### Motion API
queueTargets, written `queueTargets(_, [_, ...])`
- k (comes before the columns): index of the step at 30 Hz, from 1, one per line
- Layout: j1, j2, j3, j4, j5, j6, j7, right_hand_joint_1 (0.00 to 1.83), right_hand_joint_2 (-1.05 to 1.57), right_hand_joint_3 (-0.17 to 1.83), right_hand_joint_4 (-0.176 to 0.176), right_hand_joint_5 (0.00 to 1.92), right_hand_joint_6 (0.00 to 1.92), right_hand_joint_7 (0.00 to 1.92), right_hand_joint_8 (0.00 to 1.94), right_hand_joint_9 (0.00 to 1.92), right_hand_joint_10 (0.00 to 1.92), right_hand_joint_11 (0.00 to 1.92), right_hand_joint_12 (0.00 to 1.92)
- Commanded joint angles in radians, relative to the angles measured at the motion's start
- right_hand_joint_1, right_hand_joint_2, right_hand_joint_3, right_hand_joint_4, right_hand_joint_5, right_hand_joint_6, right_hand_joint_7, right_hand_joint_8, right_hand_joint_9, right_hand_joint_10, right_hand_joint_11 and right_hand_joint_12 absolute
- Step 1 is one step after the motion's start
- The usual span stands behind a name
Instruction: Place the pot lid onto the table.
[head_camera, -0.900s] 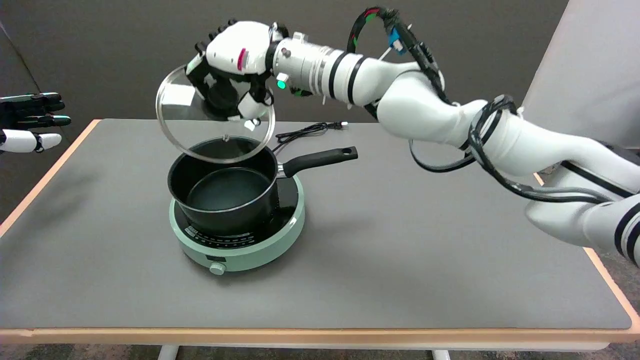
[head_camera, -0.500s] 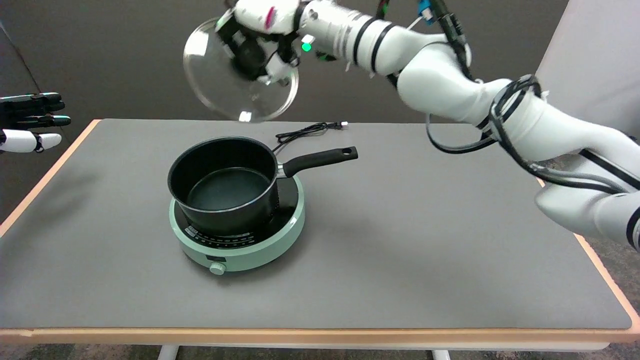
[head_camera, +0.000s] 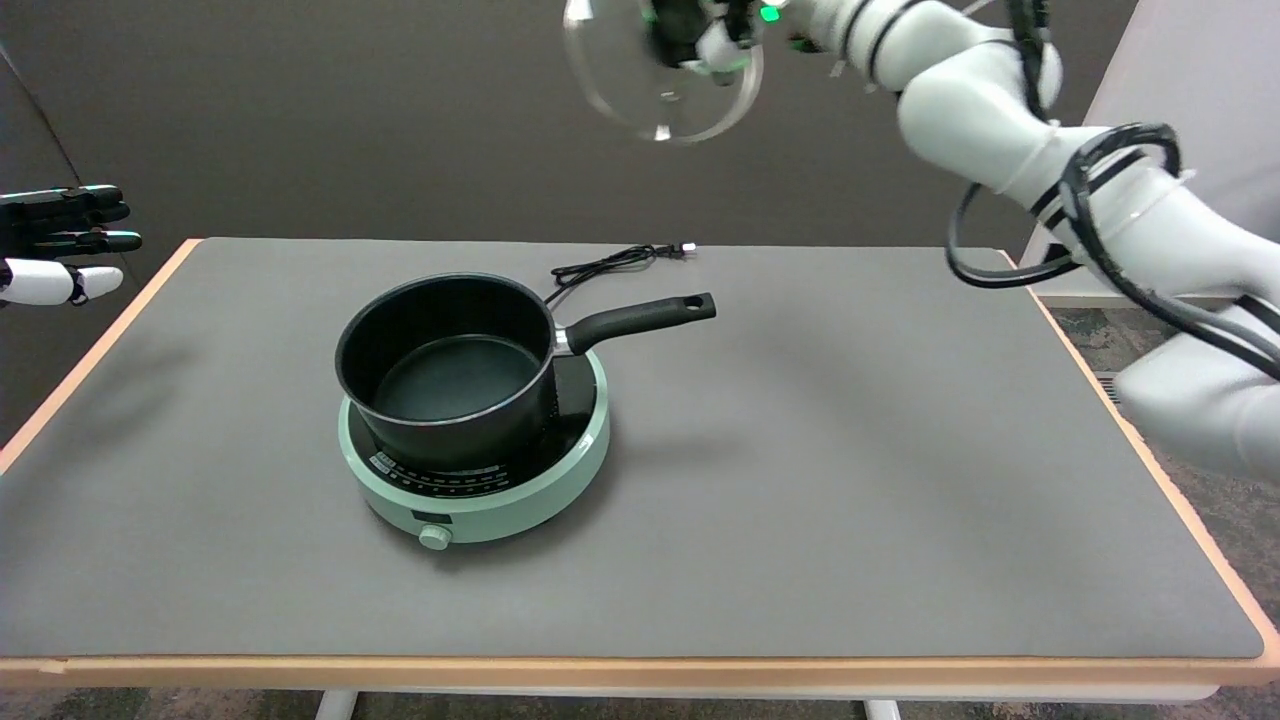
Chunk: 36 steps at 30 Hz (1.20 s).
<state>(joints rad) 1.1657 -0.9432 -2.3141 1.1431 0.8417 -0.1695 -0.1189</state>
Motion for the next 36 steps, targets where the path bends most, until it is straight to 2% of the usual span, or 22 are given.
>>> queueTargets(1, [-0.106, 0.181, 0.130, -0.189, -0.057, 0.035, 0.010, 1.38, 0.73, 0.80, 0.176, 0.70, 1.31, 0.97, 1.28, 0.85, 1.60, 0.73, 1.36])
queueTargets(10, [-0.222, 0.313, 0.036, -0.157, -0.051, 0.020, 0.010, 1.38, 0.73, 0.80, 0.176, 0.70, 1.31, 0.97, 1.28, 0.86, 1.61, 0.73, 1.36])
queueTargets(14, [-0.283, 0.366, 0.036, -0.140, 0.023, 0.019, 0.010, 1.38, 0.73, 0.79, 0.176, 0.70, 1.31, 0.97, 1.27, 0.86, 1.60, 0.73, 1.36])
queueTargets(24, [-0.432, 0.498, 0.049, 0.081, 0.132, -0.040, 0.007, 1.38, 0.73, 0.79, 0.176, 0.70, 1.30, 0.97, 1.27, 0.86, 1.62, 0.74, 1.34])
queueTargets(30, [-0.447, 0.526, 0.047, 0.222, 0.225, -0.139, 0.001, 1.38, 0.73, 0.79, 0.176, 0.70, 1.30, 0.98, 1.27, 0.86, 1.62, 0.74, 1.34])
queueTargets(36, [-0.420, 0.509, 0.042, 0.260, 0.326, -0.193, 0.001, 1.38, 0.73, 0.79, 0.176, 0.70, 1.31, 0.98, 1.27, 0.86, 1.62, 0.73, 1.36])
